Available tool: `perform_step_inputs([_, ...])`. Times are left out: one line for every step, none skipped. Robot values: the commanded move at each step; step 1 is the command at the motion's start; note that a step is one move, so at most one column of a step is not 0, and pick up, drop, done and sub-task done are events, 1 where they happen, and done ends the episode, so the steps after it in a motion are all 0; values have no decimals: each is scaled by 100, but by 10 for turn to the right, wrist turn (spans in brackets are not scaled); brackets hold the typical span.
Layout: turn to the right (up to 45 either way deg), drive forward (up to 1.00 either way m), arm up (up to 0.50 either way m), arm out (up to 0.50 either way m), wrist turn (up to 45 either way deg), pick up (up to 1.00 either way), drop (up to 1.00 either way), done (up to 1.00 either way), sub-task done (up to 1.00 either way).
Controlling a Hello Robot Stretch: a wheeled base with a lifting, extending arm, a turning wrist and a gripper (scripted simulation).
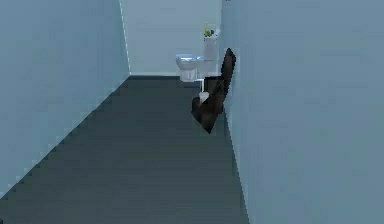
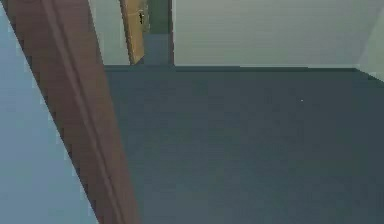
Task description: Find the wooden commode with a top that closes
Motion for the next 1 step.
perform_step_inputs([0, 100, 0, 0, 0, 0, 0, 0, 0])
